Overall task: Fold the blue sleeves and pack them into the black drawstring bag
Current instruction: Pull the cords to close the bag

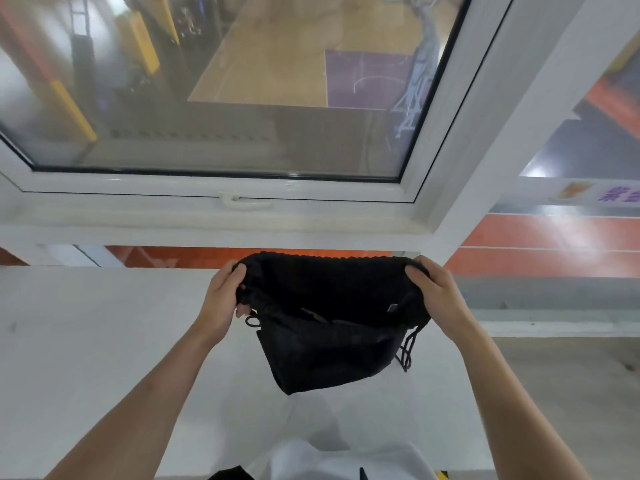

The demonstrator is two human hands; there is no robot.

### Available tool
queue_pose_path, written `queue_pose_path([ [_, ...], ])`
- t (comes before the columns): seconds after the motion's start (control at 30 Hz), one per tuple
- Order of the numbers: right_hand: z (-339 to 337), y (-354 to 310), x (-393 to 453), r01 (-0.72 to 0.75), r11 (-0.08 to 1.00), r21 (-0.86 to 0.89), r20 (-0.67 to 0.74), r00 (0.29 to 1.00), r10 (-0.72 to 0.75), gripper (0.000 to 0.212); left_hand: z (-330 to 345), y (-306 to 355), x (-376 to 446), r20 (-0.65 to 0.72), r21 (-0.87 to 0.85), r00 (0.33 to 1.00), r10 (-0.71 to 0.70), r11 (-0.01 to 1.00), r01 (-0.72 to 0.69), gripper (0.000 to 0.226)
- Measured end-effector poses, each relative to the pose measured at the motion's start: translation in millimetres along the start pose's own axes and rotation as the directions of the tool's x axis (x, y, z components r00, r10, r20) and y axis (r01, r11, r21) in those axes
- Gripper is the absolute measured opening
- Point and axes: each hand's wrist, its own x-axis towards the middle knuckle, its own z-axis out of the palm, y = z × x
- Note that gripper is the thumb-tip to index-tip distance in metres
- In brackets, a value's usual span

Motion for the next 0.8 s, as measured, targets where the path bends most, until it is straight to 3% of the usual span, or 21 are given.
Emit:
queue_pose_path([
  [0.1,0.3,5.7,0.8,-0.008,0.998,-0.06,0.019,1.0,0.009,0.025,1.8,-2.8,1.2,-0.008,0.013,1.0,-0.016,1.0,0.016,0.027],
  [0.2,0.3,19.3,-3.8,-0.022,0.992,-0.121,0.058,0.998,0.029,0.03,-6.3,-16.9,4.9,-0.018,0.131,1.0,-0.026,0.991,0.028,0.029],
  [0.3,-11.2,29.6,-8.4,-0.044,0.986,-0.161,0.059,0.997,0.054,0.048,-32.9,-28.2,9.5,-0.07,0.207,0.995,-0.067,0.975,0.081,0.033],
  [0.43,-30.7,45.3,-2.2,-0.113,0.935,-0.336,0.005,0.993,0.122,0.054,-68.2,-42.7,6.0,0.145,0.395,0.986,-0.083,0.919,0.02,0.031],
  [0.53,-28.7,52.8,1.4,-0.178,0.928,-0.329,-0.037,0.984,0.176,0.046,-61.7,-46.7,3.9,0.268,0.587,0.952,-0.148,0.808,-0.04,0.019],
  [0.6,-18.4,53.9,4.1,-0.229,0.938,-0.259,0.032,0.969,0.246,0.044,-54.9,-50.2,5.8,0.272,0.669,0.947,-0.168,0.741,-0.061,0.026],
  [0.7,-5.4,53.2,6.2,-0.33,0.921,-0.206,0.173,0.914,0.366,0.04,-43.2,-50.9,6.5,0.288,0.652,0.944,-0.159,0.755,-0.072,0.027],
  [0.8,-6.8,49.5,3.0,-0.22,0.885,-0.411,0.24,0.91,0.337,0.042,-32.7,-43.8,6.7,0.213,0.642,0.971,-0.113,0.765,-0.052,0.031],
])
